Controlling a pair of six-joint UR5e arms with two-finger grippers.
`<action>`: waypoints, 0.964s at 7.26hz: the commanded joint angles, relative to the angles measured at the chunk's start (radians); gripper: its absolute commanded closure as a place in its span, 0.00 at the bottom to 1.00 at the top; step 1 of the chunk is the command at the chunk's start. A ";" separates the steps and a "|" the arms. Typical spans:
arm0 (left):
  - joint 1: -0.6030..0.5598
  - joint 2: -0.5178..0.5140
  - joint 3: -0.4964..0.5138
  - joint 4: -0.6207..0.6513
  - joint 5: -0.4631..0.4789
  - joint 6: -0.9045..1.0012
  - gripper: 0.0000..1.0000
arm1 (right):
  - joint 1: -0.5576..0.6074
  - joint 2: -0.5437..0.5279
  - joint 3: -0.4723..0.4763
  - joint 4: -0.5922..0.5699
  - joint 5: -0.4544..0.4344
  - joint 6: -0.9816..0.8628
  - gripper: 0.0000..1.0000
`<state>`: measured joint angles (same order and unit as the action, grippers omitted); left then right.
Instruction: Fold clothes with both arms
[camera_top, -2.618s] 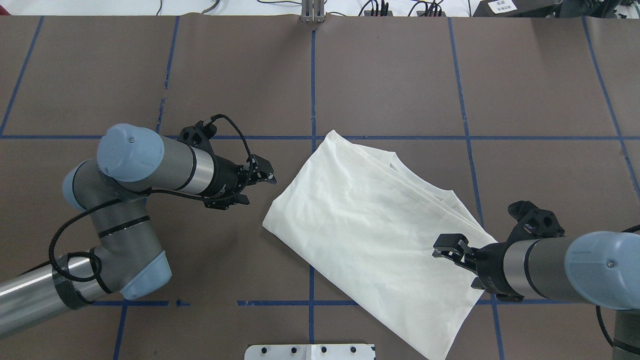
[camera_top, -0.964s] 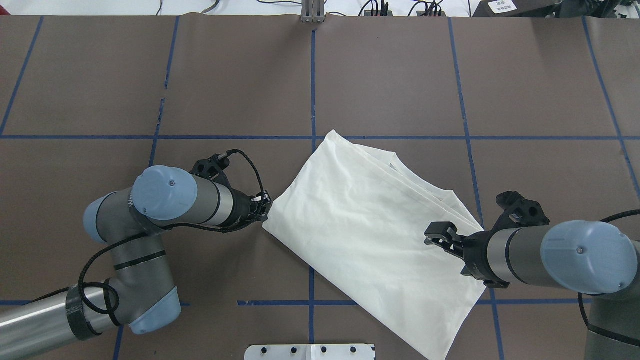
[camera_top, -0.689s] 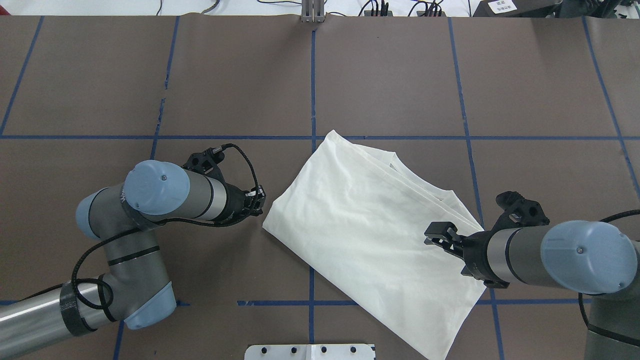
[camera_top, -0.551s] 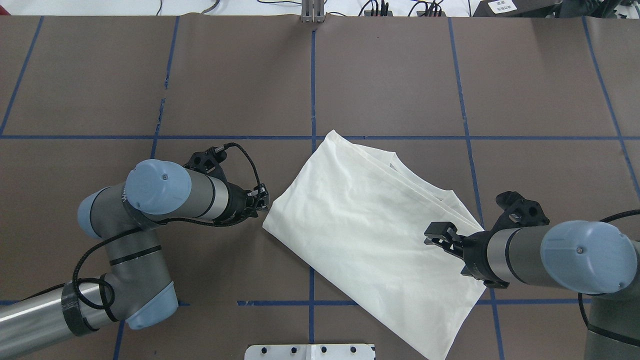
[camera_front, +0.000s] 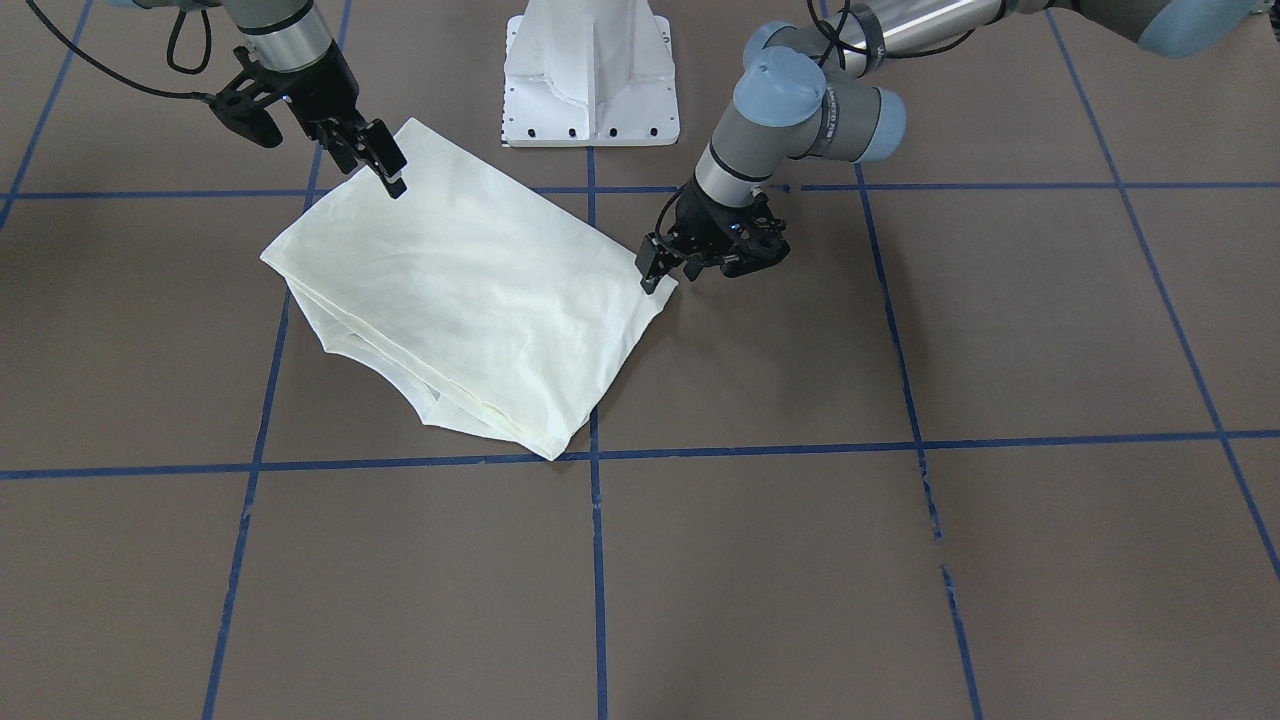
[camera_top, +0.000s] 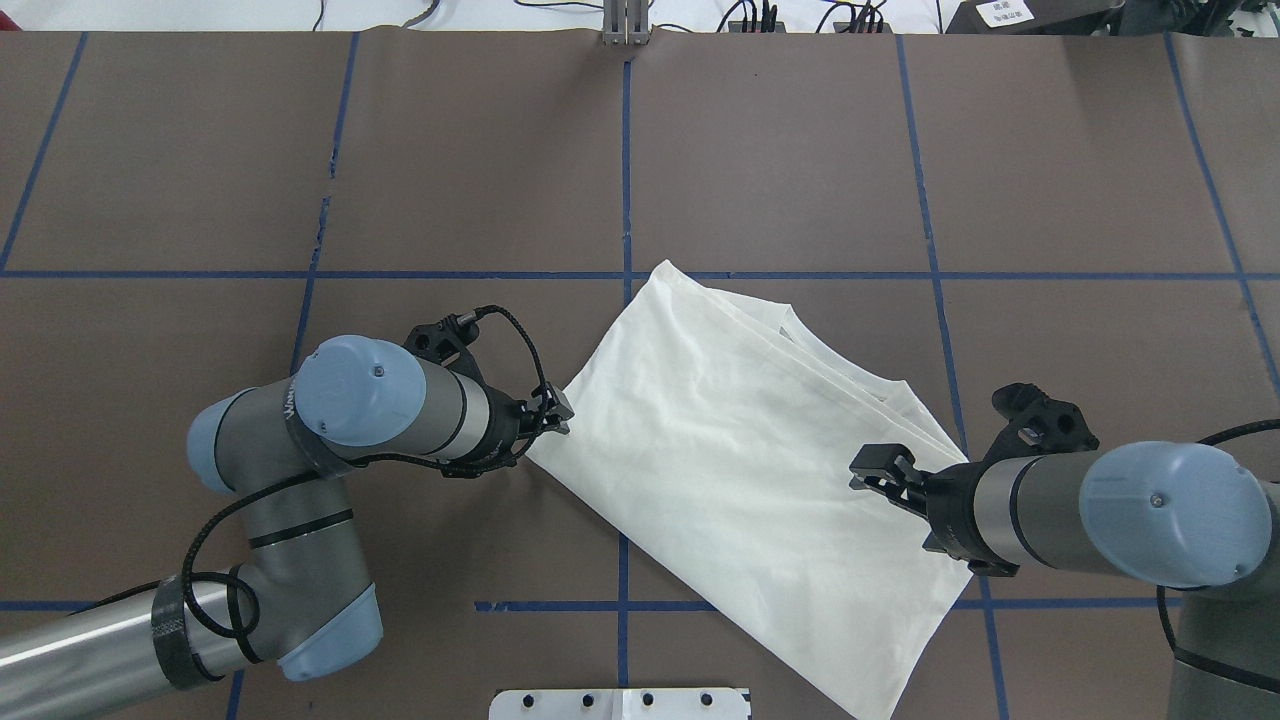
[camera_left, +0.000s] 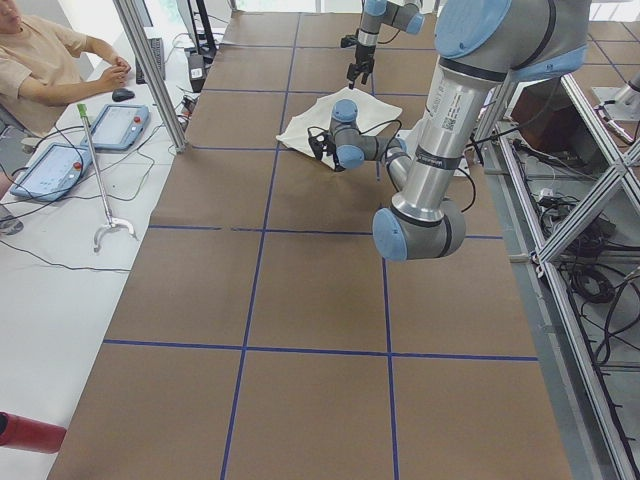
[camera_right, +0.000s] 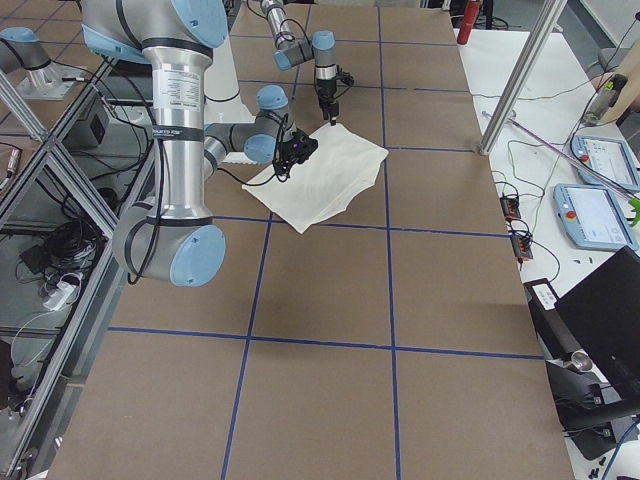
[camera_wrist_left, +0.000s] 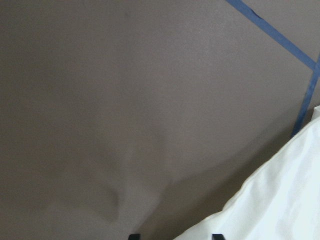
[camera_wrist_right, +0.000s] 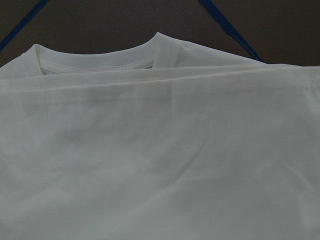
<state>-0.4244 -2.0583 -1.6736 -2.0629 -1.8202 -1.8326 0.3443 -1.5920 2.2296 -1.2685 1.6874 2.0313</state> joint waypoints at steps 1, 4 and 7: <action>0.007 -0.013 0.006 0.007 -0.001 -0.004 0.22 | 0.001 0.001 -0.002 0.000 0.000 0.001 0.00; 0.027 -0.014 0.023 0.007 -0.001 -0.005 0.57 | 0.001 0.001 -0.002 0.001 0.000 0.000 0.00; 0.023 -0.005 0.011 0.027 -0.001 -0.001 1.00 | 0.001 0.001 -0.002 0.001 0.002 0.000 0.00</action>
<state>-0.3986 -2.0680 -1.6534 -2.0500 -1.8208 -1.8357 0.3451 -1.5908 2.2273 -1.2671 1.6887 2.0314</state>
